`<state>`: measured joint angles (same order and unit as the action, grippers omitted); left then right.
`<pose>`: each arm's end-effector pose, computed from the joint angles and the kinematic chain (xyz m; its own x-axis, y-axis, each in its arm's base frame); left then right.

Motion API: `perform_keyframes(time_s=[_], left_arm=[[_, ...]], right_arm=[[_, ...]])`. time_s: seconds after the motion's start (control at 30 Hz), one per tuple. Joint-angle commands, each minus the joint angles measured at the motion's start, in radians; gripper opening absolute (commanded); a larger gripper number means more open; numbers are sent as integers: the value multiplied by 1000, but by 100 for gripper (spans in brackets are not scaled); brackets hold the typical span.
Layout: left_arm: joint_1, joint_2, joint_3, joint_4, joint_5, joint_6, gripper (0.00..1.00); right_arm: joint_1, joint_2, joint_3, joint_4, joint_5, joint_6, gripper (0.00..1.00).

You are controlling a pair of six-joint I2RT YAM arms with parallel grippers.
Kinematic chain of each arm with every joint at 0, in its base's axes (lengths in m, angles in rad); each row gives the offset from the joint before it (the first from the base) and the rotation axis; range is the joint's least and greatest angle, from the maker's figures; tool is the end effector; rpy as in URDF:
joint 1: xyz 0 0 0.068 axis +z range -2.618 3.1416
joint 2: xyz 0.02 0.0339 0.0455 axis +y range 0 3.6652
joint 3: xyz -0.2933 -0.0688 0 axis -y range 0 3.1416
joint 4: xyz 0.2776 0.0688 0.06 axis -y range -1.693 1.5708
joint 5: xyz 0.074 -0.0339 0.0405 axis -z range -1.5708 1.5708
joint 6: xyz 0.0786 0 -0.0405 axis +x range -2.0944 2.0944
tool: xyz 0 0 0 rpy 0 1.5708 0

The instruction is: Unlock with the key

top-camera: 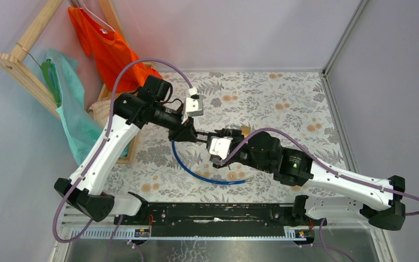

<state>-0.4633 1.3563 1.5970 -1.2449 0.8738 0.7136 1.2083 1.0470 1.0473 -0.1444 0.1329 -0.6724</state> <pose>0.2233 -0.1789 0.4195 -0.1418 0.5406 -0.8293 0.9893 0.0483 -0.1378 0.1166 0.2779 0.4057 0.5084 -0.4003 -0.7624 -0.7204 0.2873 -0.6313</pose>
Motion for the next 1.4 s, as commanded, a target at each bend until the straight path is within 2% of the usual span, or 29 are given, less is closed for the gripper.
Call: perform_keyframes(time_s=[0.0, 0.23, 0.33, 0.47, 0.57, 0.6, 0.63, 0.67, 0.73, 0.8, 0.83, 0.93, 1.1, 1.23, 1.37], left_arm=[[3, -44, -11, 95, -48, 76, 24], [-6, -98, -56, 220, -190, 152, 8], [-26, -141, -107, 334, -309, 181, 7], [-62, -168, -161, 442, -459, 244, 7], [-90, -171, -202, 490, -569, 283, 12], [-93, -169, -211, 492, -587, 294, 18], [-93, -163, -217, 494, -600, 294, 31], [-94, -160, -224, 497, -618, 283, 51], [-93, -151, -231, 498, -642, 248, 81], [-90, -144, -231, 476, -650, 219, 97], [-88, -140, -228, 463, -654, 207, 100], [-65, -126, -215, 436, -659, 165, 100], [17, -74, -149, 400, -615, 51, 100], [67, -49, -120, 402, -583, -55, 100], [71, -37, -107, 400, -562, -139, 100]], right_arm=[[4, -15, 28, 159, -37, 110, 0], [-8, 9, 73, 139, -53, 375, 0], [-67, 30, 101, 110, -126, 542, 0], [-212, 62, 121, 96, -311, 794, 0], [-290, 102, 142, 80, -393, 944, 0], [-318, 123, 148, 74, -421, 987, 0], [-348, 138, 149, 69, -440, 1033, 0], [-383, 152, 144, 70, -475, 1080, 0], [-464, 171, 116, 92, -545, 1175, 0], [-547, 177, 73, 124, -588, 1248, 0], [-571, 178, 53, 135, -592, 1266, 0], [-614, 202, 36, 102, -562, 1266, 0], [-621, 282, 64, 30, -421, 1195, 0], [-619, 375, 83, 47, -319, 1137, 0], [-615, 493, 120, 81, -211, 1096, 0]])
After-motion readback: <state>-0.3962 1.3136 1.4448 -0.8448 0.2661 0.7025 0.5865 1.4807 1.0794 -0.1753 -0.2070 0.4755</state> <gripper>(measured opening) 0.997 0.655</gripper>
